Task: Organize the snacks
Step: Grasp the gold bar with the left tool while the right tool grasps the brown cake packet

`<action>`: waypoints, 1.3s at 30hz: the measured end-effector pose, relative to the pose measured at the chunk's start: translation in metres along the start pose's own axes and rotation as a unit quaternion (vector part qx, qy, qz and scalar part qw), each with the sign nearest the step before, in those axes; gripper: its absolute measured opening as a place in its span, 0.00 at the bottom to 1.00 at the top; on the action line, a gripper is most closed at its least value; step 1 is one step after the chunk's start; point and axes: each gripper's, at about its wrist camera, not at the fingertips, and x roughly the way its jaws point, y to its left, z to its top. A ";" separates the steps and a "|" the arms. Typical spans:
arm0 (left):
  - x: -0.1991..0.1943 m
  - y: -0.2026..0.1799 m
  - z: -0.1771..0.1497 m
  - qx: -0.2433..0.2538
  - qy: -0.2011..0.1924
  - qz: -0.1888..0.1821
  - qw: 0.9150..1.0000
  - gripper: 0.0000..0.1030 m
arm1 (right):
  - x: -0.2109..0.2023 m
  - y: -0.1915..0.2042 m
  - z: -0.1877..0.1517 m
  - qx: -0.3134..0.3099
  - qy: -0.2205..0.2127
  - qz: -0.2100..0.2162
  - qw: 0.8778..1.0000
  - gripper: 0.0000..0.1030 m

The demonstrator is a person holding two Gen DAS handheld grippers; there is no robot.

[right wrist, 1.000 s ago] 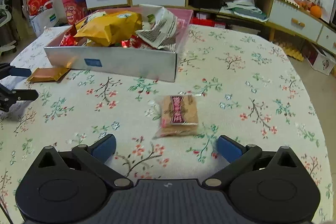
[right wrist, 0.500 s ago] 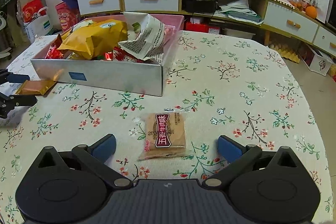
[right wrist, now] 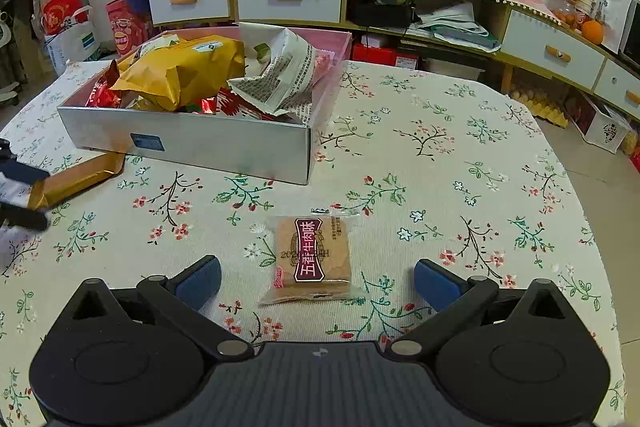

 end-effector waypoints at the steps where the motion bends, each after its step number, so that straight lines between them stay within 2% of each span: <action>1: 0.002 -0.001 0.001 -0.001 0.000 0.003 1.000 0.53 | 0.000 0.000 0.000 0.000 0.000 0.000 1.000 0.76; 8: 0.012 -0.004 0.013 -0.038 -0.003 0.017 0.999 0.53 | 0.001 0.002 0.002 0.001 0.001 0.000 1.000 0.76; 15: 0.018 -0.013 0.020 -0.064 0.006 0.043 0.997 0.50 | 0.001 0.004 0.004 -0.003 0.003 0.005 1.000 0.70; 21: 0.017 -0.017 0.028 -0.106 0.025 0.067 0.992 0.34 | 0.000 0.008 0.007 -0.008 0.006 0.020 1.000 0.57; 25: 0.016 -0.018 0.028 -0.132 0.028 0.073 0.988 0.29 | -0.002 0.013 0.009 -0.012 0.008 0.031 0.999 0.44; 27: 0.016 -0.020 0.028 -0.140 0.029 0.072 0.987 0.27 | -0.002 0.014 0.010 -0.014 0.009 0.034 0.999 0.41; 30: 0.015 -0.025 0.028 -0.141 0.032 0.070 0.987 0.26 | -0.004 0.017 0.011 -0.018 0.010 0.042 0.999 0.30; 32: 0.015 -0.029 0.029 -0.138 0.035 0.067 0.988 0.26 | -0.006 0.019 0.012 -0.022 0.010 0.048 0.999 0.15; 34: 0.015 -0.033 0.029 -0.138 0.036 0.064 0.988 0.26 | -0.007 0.022 0.013 -0.025 0.012 0.053 0.998 0.07; 39: 0.013 -0.036 0.029 -0.147 0.035 0.056 0.987 0.26 | -0.007 0.023 0.015 -0.023 0.019 0.056 0.998 0.07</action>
